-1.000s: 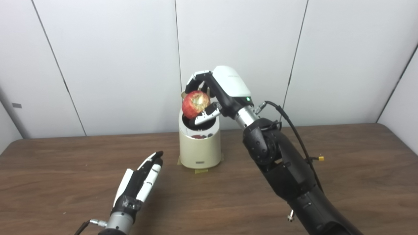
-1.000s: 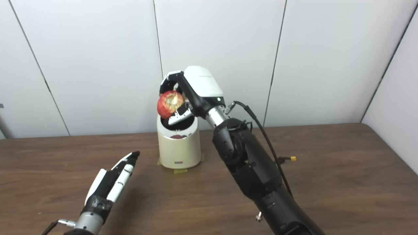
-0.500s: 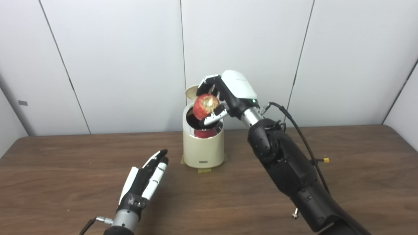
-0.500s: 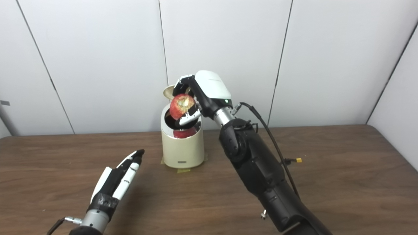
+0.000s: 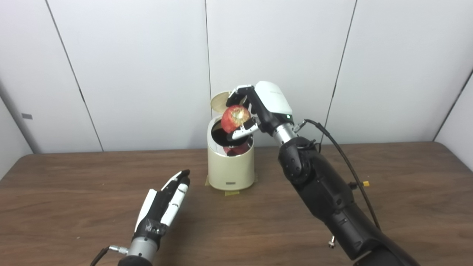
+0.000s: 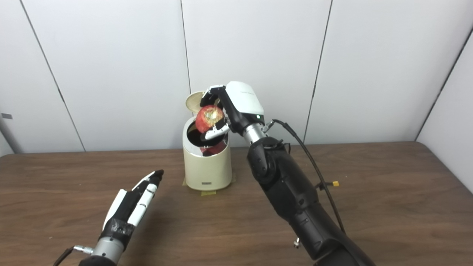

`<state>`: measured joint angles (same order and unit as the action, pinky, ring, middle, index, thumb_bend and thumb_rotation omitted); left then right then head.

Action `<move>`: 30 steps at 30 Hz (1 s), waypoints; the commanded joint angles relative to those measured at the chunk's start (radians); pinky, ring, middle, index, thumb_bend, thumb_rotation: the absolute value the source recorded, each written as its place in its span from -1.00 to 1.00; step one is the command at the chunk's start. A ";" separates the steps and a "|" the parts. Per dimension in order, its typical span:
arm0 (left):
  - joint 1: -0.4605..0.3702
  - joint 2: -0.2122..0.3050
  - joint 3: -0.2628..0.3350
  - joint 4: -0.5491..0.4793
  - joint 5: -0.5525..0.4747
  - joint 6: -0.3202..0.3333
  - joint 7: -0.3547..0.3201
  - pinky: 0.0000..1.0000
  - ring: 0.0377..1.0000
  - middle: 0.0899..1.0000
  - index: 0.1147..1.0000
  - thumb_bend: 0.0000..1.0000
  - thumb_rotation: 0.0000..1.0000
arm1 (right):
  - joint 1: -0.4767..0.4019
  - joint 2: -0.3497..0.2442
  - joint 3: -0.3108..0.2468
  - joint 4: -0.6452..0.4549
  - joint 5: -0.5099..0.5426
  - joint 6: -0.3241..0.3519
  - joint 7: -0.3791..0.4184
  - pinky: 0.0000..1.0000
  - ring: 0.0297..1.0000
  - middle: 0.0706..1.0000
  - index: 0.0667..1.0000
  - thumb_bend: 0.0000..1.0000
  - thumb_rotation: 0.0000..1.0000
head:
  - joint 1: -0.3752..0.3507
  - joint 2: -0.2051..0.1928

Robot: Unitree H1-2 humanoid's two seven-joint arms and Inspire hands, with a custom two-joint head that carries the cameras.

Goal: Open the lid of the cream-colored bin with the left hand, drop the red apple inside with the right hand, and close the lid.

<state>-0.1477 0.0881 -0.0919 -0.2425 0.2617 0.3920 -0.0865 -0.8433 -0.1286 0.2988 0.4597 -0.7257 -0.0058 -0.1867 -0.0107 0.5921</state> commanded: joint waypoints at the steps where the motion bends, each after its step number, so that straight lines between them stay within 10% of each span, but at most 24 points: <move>1: -0.031 -0.003 0.002 -0.036 0.003 -0.019 0.014 0.83 0.86 0.84 0.81 -0.09 0.99 | -0.071 -0.006 -0.001 -0.024 -0.003 -0.028 -0.027 -0.37 -0.24 -0.07 -0.02 -0.01 -1.00 | -0.002 0.001; 4: -0.031 -0.004 0.001 -0.035 0.000 -0.025 0.014 0.81 0.85 0.85 0.80 -0.10 0.99 | -0.071 -0.014 0.016 -0.034 -0.020 -0.012 -0.005 -0.38 -0.16 0.04 -0.02 -0.02 -1.00 | 0.001 0.003; 6: -0.031 -0.005 0.000 -0.035 0.000 -0.026 0.013 0.83 0.86 0.85 0.80 -0.10 1.00 | -0.069 -0.026 0.037 -0.041 -0.052 0.000 0.001 -0.05 0.18 0.29 -0.07 0.03 -0.80 | 0.002 0.003; 8: -0.030 -0.007 0.000 -0.034 -0.002 -0.031 0.014 0.82 0.86 0.85 0.80 -0.10 1.00 | -0.066 -0.033 0.049 -0.048 -0.075 0.015 0.008 0.18 0.40 0.43 0.21 0.66 -0.82 | 0.003 0.004; 11: -0.029 -0.006 -0.001 -0.032 -0.002 -0.033 0.012 0.82 0.86 0.86 0.80 -0.09 1.00 | -0.059 -0.041 0.055 -0.057 -0.085 0.038 0.038 0.34 0.53 0.51 0.34 0.83 -0.72 | 0.003 0.002; 30: -0.029 -0.003 -0.005 -0.030 0.006 -0.027 0.009 0.84 0.87 0.86 0.78 -0.08 0.94 | -0.038 -0.065 0.048 -0.109 -0.081 0.066 0.106 0.14 0.27 0.24 0.14 0.80 -0.79 | 0.004 0.005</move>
<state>-0.1477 0.0835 -0.0954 -0.2425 0.2664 0.3916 -0.0869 -0.8391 -0.1853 0.3688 0.3954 -0.8201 0.0728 -0.0548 -0.0061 0.5967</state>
